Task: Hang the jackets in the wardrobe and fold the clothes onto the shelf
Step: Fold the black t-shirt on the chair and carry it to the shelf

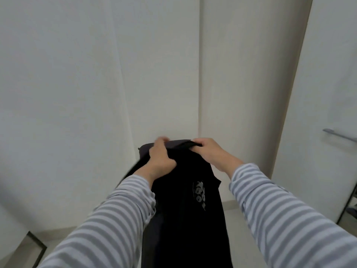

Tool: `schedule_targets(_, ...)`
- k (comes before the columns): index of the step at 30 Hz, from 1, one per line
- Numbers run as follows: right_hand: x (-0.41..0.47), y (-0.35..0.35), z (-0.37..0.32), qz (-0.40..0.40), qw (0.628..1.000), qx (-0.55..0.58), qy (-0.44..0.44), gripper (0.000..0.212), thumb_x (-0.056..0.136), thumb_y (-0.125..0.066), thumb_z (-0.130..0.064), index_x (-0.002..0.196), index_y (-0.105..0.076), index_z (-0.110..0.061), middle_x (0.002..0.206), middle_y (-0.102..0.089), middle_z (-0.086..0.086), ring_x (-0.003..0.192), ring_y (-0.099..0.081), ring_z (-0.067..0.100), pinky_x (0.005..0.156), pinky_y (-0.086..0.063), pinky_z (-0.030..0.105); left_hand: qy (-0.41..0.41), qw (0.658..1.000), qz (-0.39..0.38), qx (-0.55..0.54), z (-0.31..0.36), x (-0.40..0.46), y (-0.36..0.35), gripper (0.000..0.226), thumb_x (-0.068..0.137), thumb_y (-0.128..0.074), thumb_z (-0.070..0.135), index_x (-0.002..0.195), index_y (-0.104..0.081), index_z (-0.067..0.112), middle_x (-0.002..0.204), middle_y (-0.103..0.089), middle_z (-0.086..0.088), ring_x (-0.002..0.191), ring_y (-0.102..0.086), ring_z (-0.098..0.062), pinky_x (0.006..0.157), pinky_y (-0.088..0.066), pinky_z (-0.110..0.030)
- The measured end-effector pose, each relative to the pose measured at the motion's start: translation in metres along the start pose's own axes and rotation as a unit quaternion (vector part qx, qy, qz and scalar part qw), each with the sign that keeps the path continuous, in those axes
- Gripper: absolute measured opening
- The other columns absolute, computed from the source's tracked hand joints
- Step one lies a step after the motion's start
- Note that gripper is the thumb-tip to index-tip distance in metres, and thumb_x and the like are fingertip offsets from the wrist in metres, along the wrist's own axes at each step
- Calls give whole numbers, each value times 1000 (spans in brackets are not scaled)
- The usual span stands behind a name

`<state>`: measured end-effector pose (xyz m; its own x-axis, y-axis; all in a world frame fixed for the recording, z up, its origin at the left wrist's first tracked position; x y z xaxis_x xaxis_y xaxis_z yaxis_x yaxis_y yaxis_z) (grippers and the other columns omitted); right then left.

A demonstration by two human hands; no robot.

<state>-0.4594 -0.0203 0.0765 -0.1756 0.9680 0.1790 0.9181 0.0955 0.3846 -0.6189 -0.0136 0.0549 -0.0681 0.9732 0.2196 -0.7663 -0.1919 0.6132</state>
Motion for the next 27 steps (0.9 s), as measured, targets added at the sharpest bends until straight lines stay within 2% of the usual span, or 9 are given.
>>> schedule_targets(3, 8, -2, -17, -21, 999, -30, -3, 17, 93, -54, -12, 98, -71, -14, 82, -66, 1, 75, -60, 12, 70, -47, 19, -51, 996, -78, 12, 4, -8, -20, 46, 70, -56, 17, 114, -52, 28, 109, -61, 1, 107, -56, -20, 97, -46, -42)
schedule_targets(5, 11, -2, -23, -26, 998, -63, -4, 18, 91, -57, -14, 101, -71, -10, 88, -67, 3, 79, -61, 14, 77, -49, 24, -74, 995, -55, -32, 7, -8, -14, 27, 82, -50, 7, 102, -60, 20, 96, -67, 0, 95, -61, -20, 86, -49, -32)
schedule_targets(7, 11, 3, -23, -20, 998, -62, -9, 18, 89, -63, -18, 102, -70, -8, 87, -67, 3, 77, -61, 13, 76, -49, 24, -104, 994, -11, -40, 15, -3, 0, 31, 84, -42, -3, 99, -65, 12, 89, -66, -3, 85, -58, -19, 74, -43, -26)
schedule_targets(11, 0, 3, 3, -105, 990, -42, -84, 34, 78, -77, -29, 108, -68, -16, 100, -73, 0, 92, -69, 16, 87, -53, 26, -140, 986, 52, -73, 43, 8, 27, 21, 95, -42, 6, 95, -63, 7, 87, -61, 1, 83, -52, -15, 64, -33, -19)
schedule_targets(13, -8, 0, 22, -155, 968, -149, -128, 36, 75, -79, -27, 107, -67, -15, 105, -71, 0, 97, -67, 18, 93, -50, 28, -153, 984, 68, -67, 56, 13, 35, 20, 98, -44, 14, 90, -61, 8, 84, -59, 0, 83, -51, -16, 65, -28, -20)
schedule_targets(17, -17, 15, 67, -140, 906, -349, -196, 32, 71, -78, -28, 98, -66, -17, 99, -68, 2, 95, -66, 23, 92, -51, 34, -152, 981, 104, -69, 62, 23, 54, 19, 99, -43, 18, 86, -55, 12, 87, -57, -1, 85, -50, -17, 73, -30, -22)
schedule_targets(19, -23, 21, 86, -140, 869, -419, -223, 40, 72, -76, -29, 106, -65, -13, 103, -66, 4, 100, -64, 25, 93, -51, 36, -154, 978, 120, -79, 61, 28, 67, 16, 99, -43, 18, 88, -54, 13, 91, -57, -2, 87, -50, -17, 77, -32, -24)
schedule_targets(23, -18, 43, 90, -28, 883, -416, -216, 32, 81, -68, -18, 109, -64, -3, 102, -64, 10, 94, -61, 25, 77, -46, 28, -151, 985, 79, -9, 54, 34, 80, 9, 92, -47, 19, 90, -55, 16, 91, -54, 2, 85, -51, -17, 79, -37, -29)
schedule_targets(27, -9, 67, 60, 127, 906, -367, -170, 21, 86, -57, -11, 103, -69, -13, 101, -70, 12, 94, -67, 29, 76, -48, 29, -135, 979, 70, 138, 37, 32, 93, 16, 84, -51, 18, 97, -57, 26, 93, -48, 5, 93, -47, -16, 90, -30, -35)
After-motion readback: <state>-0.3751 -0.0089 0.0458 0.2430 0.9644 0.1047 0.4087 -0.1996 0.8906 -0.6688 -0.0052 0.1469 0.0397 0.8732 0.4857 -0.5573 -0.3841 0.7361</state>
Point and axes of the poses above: each hand's wrist, its own x-axis towards the middle knuckle, its own y-axis out of the back of the hand, z = x × y, the point moved 8 cm from there along x, towards the middle knuckle
